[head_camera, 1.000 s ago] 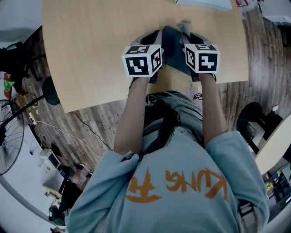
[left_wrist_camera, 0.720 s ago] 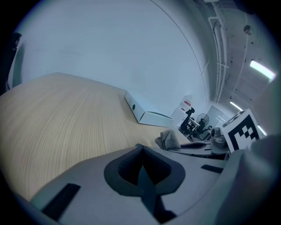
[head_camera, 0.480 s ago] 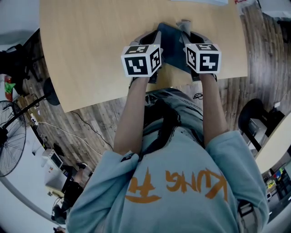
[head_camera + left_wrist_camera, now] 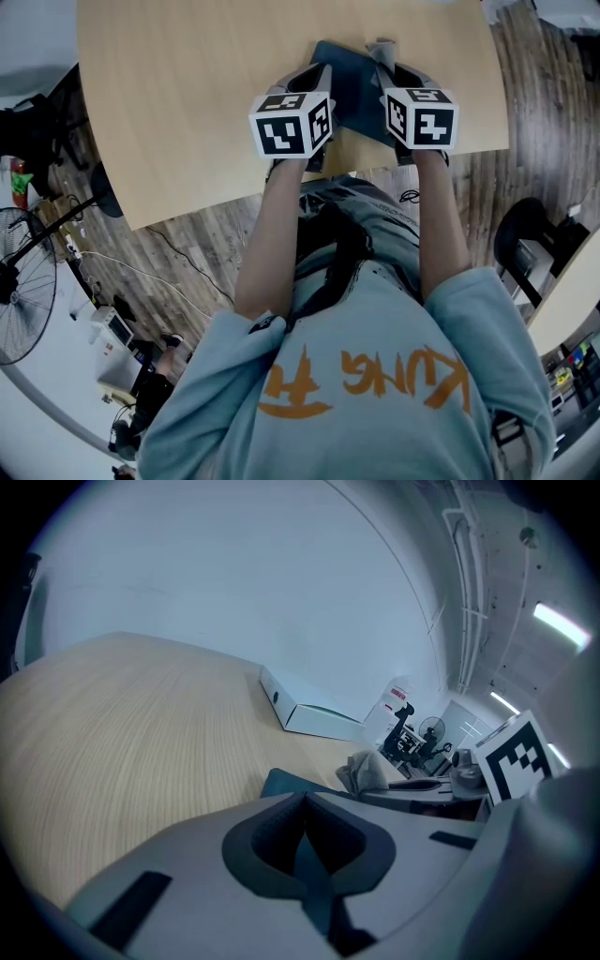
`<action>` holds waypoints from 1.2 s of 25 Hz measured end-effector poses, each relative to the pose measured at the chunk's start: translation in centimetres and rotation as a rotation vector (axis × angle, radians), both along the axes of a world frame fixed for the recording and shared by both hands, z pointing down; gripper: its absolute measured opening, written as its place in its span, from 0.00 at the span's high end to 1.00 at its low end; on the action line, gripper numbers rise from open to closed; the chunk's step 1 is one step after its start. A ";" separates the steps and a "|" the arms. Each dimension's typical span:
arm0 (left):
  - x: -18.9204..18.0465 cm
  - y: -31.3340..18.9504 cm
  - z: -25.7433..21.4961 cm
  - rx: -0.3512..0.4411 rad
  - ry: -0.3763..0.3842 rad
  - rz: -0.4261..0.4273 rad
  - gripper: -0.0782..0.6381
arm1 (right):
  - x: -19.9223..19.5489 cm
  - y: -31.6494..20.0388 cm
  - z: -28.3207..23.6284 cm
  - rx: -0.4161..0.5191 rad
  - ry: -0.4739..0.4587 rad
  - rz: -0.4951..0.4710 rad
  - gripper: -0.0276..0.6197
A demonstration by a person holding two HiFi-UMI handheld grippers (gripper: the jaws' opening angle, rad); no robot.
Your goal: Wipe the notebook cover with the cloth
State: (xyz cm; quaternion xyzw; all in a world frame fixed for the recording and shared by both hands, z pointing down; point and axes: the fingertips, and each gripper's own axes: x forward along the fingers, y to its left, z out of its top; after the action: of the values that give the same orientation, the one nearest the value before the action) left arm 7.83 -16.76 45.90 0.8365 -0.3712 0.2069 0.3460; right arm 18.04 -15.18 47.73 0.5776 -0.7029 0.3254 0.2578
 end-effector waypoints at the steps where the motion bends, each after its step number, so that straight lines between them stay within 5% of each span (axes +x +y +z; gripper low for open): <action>1: 0.1 0.1 0.0 -0.001 -0.001 0.001 0.87 | 0.2 0.1 0.0 0.000 -0.001 0.003 0.91; 30: 4.0 3.4 0.5 -0.014 -0.018 0.030 0.87 | 4.3 3.3 0.2 0.007 -0.017 0.029 0.91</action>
State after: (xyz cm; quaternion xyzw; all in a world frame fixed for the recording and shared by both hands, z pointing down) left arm 11.81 -13.34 46.38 0.8376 -0.3604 0.2222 0.3451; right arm 22.32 -11.84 47.95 0.5859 -0.6978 0.3316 0.2448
